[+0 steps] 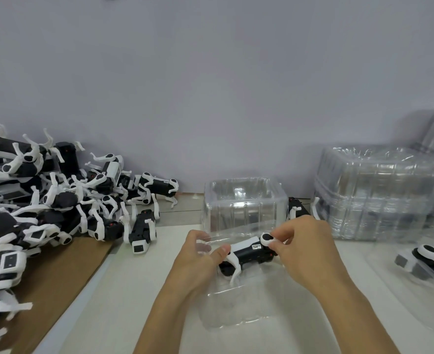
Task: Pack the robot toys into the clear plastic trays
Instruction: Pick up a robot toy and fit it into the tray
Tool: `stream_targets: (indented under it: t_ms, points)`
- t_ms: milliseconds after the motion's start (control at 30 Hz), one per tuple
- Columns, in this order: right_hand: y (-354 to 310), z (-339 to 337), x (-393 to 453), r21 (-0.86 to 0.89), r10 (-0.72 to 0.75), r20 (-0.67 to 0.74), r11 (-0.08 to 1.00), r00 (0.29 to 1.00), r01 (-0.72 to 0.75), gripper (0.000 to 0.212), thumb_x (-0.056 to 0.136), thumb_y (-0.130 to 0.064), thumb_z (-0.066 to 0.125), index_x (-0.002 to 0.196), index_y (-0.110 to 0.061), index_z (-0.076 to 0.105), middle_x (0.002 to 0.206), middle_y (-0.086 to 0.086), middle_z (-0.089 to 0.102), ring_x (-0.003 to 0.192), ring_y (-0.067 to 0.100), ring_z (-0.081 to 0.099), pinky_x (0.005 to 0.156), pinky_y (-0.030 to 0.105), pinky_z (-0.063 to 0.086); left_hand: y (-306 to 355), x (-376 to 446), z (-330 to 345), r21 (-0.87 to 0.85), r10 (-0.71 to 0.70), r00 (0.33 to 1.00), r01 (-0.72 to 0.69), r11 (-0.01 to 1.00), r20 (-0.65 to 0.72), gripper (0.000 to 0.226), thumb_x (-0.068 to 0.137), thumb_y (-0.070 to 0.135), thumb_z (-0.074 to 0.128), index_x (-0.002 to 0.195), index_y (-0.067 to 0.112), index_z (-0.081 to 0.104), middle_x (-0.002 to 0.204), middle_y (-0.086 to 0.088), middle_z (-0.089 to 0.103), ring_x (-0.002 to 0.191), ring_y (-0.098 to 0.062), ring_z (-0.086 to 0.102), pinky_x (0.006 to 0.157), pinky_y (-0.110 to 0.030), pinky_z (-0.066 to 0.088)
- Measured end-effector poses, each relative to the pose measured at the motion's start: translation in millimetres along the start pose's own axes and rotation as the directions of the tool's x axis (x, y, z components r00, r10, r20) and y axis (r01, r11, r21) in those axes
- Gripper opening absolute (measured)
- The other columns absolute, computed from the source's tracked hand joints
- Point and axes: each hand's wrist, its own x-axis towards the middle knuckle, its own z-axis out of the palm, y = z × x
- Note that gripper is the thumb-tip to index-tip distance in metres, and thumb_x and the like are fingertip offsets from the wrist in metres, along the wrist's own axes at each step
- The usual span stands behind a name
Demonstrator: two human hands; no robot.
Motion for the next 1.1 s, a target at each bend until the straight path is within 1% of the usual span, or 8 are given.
stream_targets:
  t_ms: [167, 267, 367, 500, 600, 767, 933, 1100]
  points:
    - [-1.1, 6.1, 0.8, -0.041, 0.027, 0.027, 0.999, 0.999, -0.026, 0.017, 0.084, -0.017, 0.076, 0.078, -0.001, 0.073, 0.081, 0.018, 0.067, 0.072, 0.033, 0.061, 0.064, 0.035, 0.054, -0.9, -1.2, 4.3, -0.092, -0.009, 1.000, 0.006, 0.996, -0.028, 0.033, 0.088, 0.040, 0.071, 0.112, 0.031, 0.050, 0.114, 0.006, 0.058, 0.093, -0.005, 0.055, 0.070, -0.029, 0.047]
    - [-1.5, 2.5, 3.3, -0.096, 0.051, 0.094, 0.995, 0.994, -0.042, 0.018, 0.084, -0.014, 0.075, 0.070, -0.004, 0.071, 0.078, 0.016, 0.068, 0.058, 0.023, 0.050, 0.060, 0.030, 0.052, -2.4, -1.5, 6.1, -0.149, -0.022, 0.999, 0.014, 0.989, -0.049, 0.030, 0.088, 0.041, 0.071, 0.109, 0.034, 0.051, 0.114, 0.007, 0.059, 0.095, -0.008, 0.057, 0.078, -0.036, 0.050]
    - [-2.9, -2.1, 2.1, -0.105, 0.064, 0.118, 0.993, 0.991, -0.051, 0.012, 0.084, -0.014, 0.072, 0.075, -0.006, 0.072, 0.081, 0.012, 0.070, 0.064, 0.027, 0.058, 0.066, 0.037, 0.055, -3.5, 0.1, 6.9, -0.148, -0.019, 0.998, 0.009, 0.989, -0.064, 0.025, 0.090, 0.044, 0.068, 0.107, 0.034, 0.053, 0.109, 0.008, 0.060, 0.093, -0.008, 0.057, 0.071, -0.033, 0.046]
    - [-15.3, -3.3, -6.9, -0.100, -0.078, 0.035, 0.992, 0.996, 0.081, 0.022, 0.089, -0.046, 0.064, 0.107, -0.033, 0.069, 0.107, -0.011, 0.060, 0.103, 0.012, 0.054, 0.090, 0.035, 0.048, -3.5, 2.4, 7.3, -0.164, -0.023, 0.995, 0.007, 0.986, -0.096, 0.015, 0.097, 0.047, 0.053, 0.099, 0.033, 0.059, 0.103, 0.010, 0.061, 0.089, -0.005, 0.057, 0.067, -0.026, 0.039]
    - [-28.9, 11.0, -12.6, -0.028, -0.160, 0.156, 0.986, 0.975, 0.167, 0.039, 0.087, -0.062, 0.055, 0.123, -0.046, 0.057, 0.117, -0.019, 0.051, 0.118, 0.007, 0.039, 0.103, 0.037, 0.034, -4.2, 4.1, 8.1, -0.192, -0.017, 0.994, -0.005, 0.981, -0.111, 0.017, 0.100, 0.044, 0.049, 0.096, 0.033, 0.062, 0.102, 0.009, 0.063, 0.091, -0.002, 0.056, 0.067, -0.022, 0.037]
    - [-34.1, 31.9, -19.8, -0.093, -0.197, 0.193, 0.971, 0.961, 0.218, 0.035, 0.091, -0.061, 0.047, 0.119, -0.047, 0.060, 0.112, -0.020, 0.052, 0.119, 0.010, 0.032, 0.093, 0.034, 0.025, -6.0, 6.4, 8.6, -0.221, -0.019, 0.992, -0.010, 0.975, -0.128, 0.018, 0.099, 0.036, 0.048, 0.094, 0.032, 0.065, 0.095, 0.004, 0.066, 0.076, -0.003, 0.057, 0.063, -0.021, 0.038]
    - [-33.8, 28.7, -18.1, -0.055, -0.197, 0.211, 0.976, 0.957, 0.212, 0.021, 0.092, -0.054, 0.056, 0.111, -0.053, 0.066, 0.104, -0.019, 0.055, 0.113, 0.010, 0.033, 0.085, 0.033, 0.021, -7.2, 8.3, 9.8, -0.211, -0.008, 0.991, -0.021, 0.977, -0.136, 0.018, 0.100, 0.033, 0.048, 0.095, 0.032, 0.065, 0.087, 0.005, 0.065, 0.060, 0.005, 0.054, 0.057, -0.016, 0.038]
    - [-34.3, 27.0, -17.2, -0.059, -0.178, 0.268, 0.978, 0.947, 0.201, 0.022, 0.092, -0.045, 0.063, 0.114, -0.049, 0.067, 0.110, -0.022, 0.048, 0.119, 0.009, 0.032, 0.086, 0.035, 0.022, -8.9, 9.6, 9.7, -0.201, 0.008, 0.990, -0.036, 0.979, -0.140, 0.016, 0.101, 0.031, 0.048, 0.099, 0.029, 0.064, 0.093, 0.002, 0.065, 0.069, 0.000, 0.054, 0.060, -0.018, 0.038]
